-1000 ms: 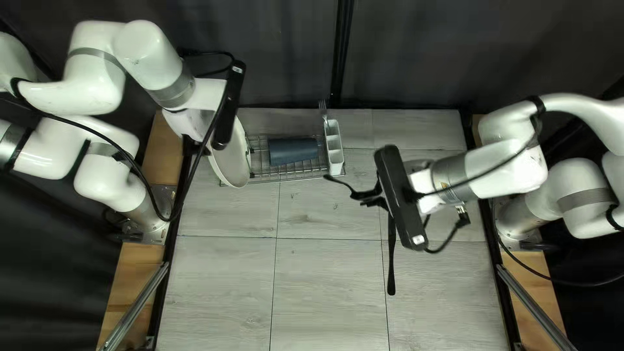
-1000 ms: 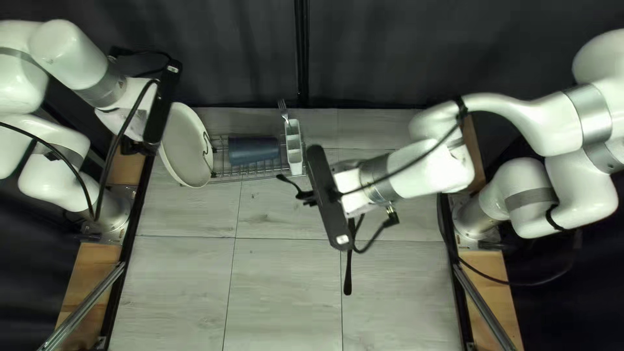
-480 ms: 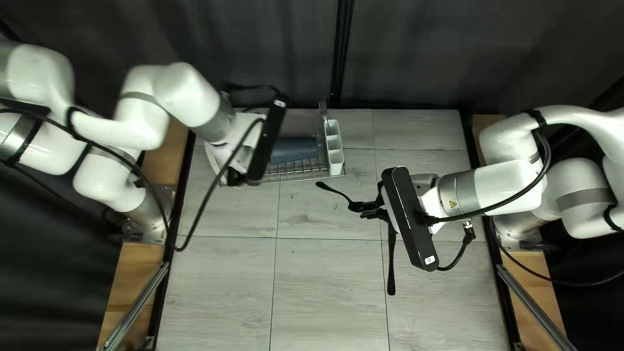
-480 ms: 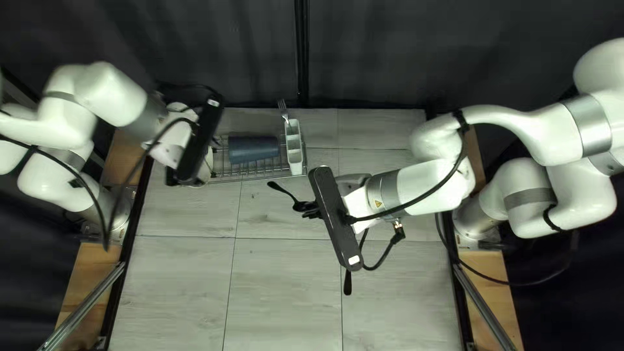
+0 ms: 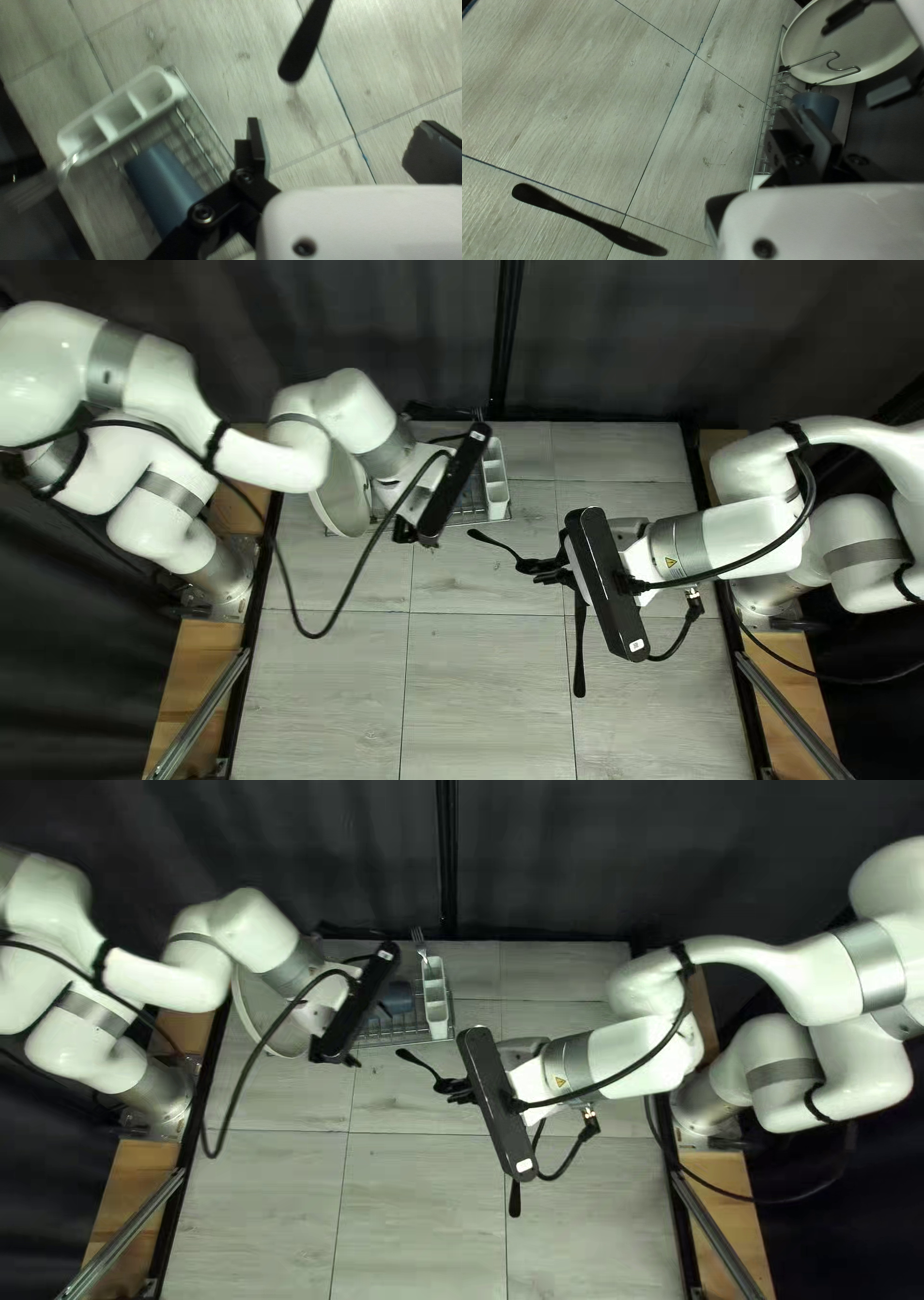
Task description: Pick up and place plate onto table. Place down one fork to the left of the plate. Place spoon and knife to the right of the plate. Place cup above the knife and spoon
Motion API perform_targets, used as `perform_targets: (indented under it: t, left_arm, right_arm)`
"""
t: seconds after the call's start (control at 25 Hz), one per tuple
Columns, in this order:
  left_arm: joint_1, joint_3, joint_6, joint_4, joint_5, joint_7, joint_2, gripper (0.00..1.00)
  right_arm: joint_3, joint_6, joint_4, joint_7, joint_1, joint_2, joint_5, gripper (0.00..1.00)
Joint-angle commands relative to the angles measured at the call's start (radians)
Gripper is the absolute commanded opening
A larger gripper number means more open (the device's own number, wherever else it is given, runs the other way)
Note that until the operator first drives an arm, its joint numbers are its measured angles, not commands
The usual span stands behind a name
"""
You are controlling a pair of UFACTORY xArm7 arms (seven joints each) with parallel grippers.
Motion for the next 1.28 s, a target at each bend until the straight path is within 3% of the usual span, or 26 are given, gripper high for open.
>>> perform_targets:
  t: [0.04, 0.28, 0.36, 0.4, 0.44, 0.48, 0.72, 0.76, 0.8, 0.88, 1.08, 1.28]
  left_arm:
    - [-0.042, 0.058, 0.023, 0.078, -0.162, 0.164, 0.099, 1.00]
    - [-0.049, 0.072, 0.055, 0.141, -0.325, 0.312, 0.198, 1.00]
    - [-0.048, 0.074, 0.068, 0.152, -0.354, 0.342, 0.212, 0.94]
    - [-0.047, 0.075, 0.075, 0.155, -0.363, 0.356, 0.215, 0.76]
    - [-0.047, 0.075, 0.077, 0.155, -0.364, 0.359, 0.214, 0.05]
    - [-0.047, 0.075, 0.077, 0.155, -0.364, 0.359, 0.214, 0.00]
    - [-0.047, 0.075, 0.077, 0.155, -0.364, 0.359, 0.214, 0.00]
    - [-0.047, 0.075, 0.077, 0.155, -0.364, 0.359, 0.214, 0.00]
    - [-0.047, 0.075, 0.077, 0.155, -0.364, 0.359, 0.214, 0.00]
    - [-0.046, 0.076, 0.067, 0.133, -0.372, 0.365, 0.197, 0.00]
    - [-0.036, 0.056, 0.033, 0.066, -0.272, 0.276, 0.123, 0.00]
    - [0.058, -0.031, -0.038, -0.108, -0.077, 0.093, -0.044, 0.00]
  right_arm:
    - [0.000, 0.000, 0.000, 0.000, 0.000, 0.000, 0.000, 0.00]
    - [0.000, 0.000, 0.000, 0.000, 0.000, 0.000, 0.000, 0.00]
    - [0.000, 0.000, 0.000, 0.000, 0.000, 0.000, 0.000, 0.00]
    - [0.000, 0.000, 0.000, 0.000, 0.000, 0.000, 0.000, 0.00]
    - [0.000, 0.000, 0.000, 0.000, 0.000, 0.000, 0.000, 0.00]
    - [0.000, 0.000, 0.000, 0.000, 0.000, 0.000, 0.000, 0.00]
    - [0.000, 0.000, 0.000, 0.000, 0.000, 0.000, 0.000, 0.00]
    - [0.000, 0.000, 0.000, 0.000, 0.000, 0.000, 0.000, 0.16]
    - [0.000, 0.000, 0.000, 0.000, 0.000, 0.000, 0.000, 0.98]
    - [0.000, 0.000, 0.000, 0.000, 0.000, 0.000, 0.000, 1.00]
    - [0.000, 0.000, 0.000, 0.000, 0.000, 0.000, 0.000, 1.00]
    - [0.000, 0.000, 0.000, 0.000, 0.000, 0.000, 0.000, 1.00]
